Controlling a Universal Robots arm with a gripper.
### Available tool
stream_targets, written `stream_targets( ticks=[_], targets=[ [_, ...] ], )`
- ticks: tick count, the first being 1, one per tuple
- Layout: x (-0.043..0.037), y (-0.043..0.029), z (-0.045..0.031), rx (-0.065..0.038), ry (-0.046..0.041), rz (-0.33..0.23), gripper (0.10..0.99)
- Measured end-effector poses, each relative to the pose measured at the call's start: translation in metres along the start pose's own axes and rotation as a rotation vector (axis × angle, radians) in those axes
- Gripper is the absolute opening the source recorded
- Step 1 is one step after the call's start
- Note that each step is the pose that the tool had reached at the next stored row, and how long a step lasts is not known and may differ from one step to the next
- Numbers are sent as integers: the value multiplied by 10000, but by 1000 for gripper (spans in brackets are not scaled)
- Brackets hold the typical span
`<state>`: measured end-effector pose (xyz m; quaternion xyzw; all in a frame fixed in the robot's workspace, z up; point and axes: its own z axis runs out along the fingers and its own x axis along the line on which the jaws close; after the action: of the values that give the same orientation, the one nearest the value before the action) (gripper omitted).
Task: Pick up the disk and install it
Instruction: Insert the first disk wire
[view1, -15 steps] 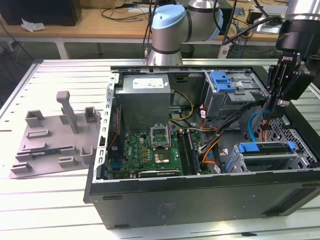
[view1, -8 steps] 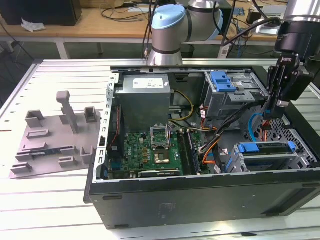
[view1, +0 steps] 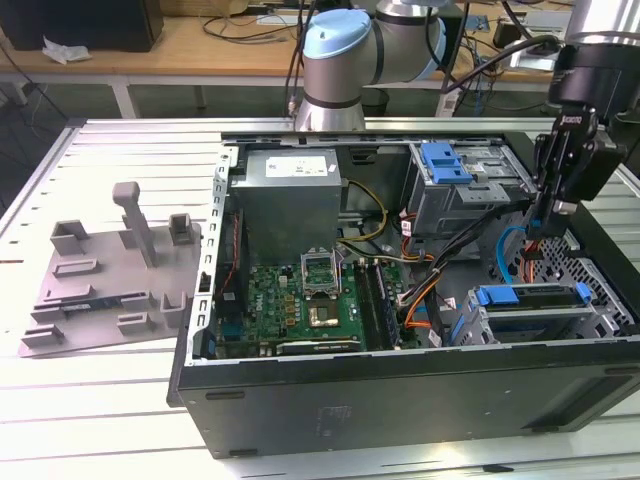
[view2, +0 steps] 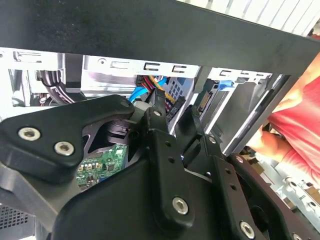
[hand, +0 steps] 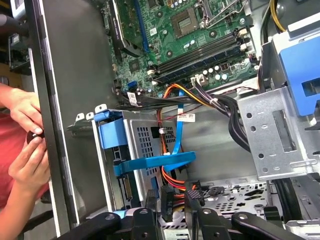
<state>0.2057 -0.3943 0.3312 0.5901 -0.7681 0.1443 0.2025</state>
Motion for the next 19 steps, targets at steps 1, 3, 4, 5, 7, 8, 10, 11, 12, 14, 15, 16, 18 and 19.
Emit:
stream_targets(
  ticks=[1, 3, 4, 5, 7, 8, 10, 11, 12, 14, 15, 16, 18, 19],
  targets=[
    [-15, 4, -5, 10, 47, 7, 353],
    [-27, 7, -5, 17, 75, 12, 353],
    [-29, 7, -4, 18, 81, 12, 353],
    [-31, 8, -4, 20, 85, 13, 341],
    [-33, 8, -1, 22, 93, 15, 208],
    [-34, 8, 2, 22, 96, 15, 169],
    [-36, 8, 4, 23, 100, 15, 169],
    [-36, 8, 4, 23, 99, 15, 169],
    [-36, 8, 4, 23, 99, 15, 169],
    [-25, 8, 12, 21, 86, 13, 169],
    [-15, 8, 12, 20, 61, 14, 169],
    [-9, 8, 10, 18, 32, 11, 169],
    [25, 10, -25, 22, -110, 10, 169],
    [46, 15, -44, 30, -143, 13, 169]
  ],
)
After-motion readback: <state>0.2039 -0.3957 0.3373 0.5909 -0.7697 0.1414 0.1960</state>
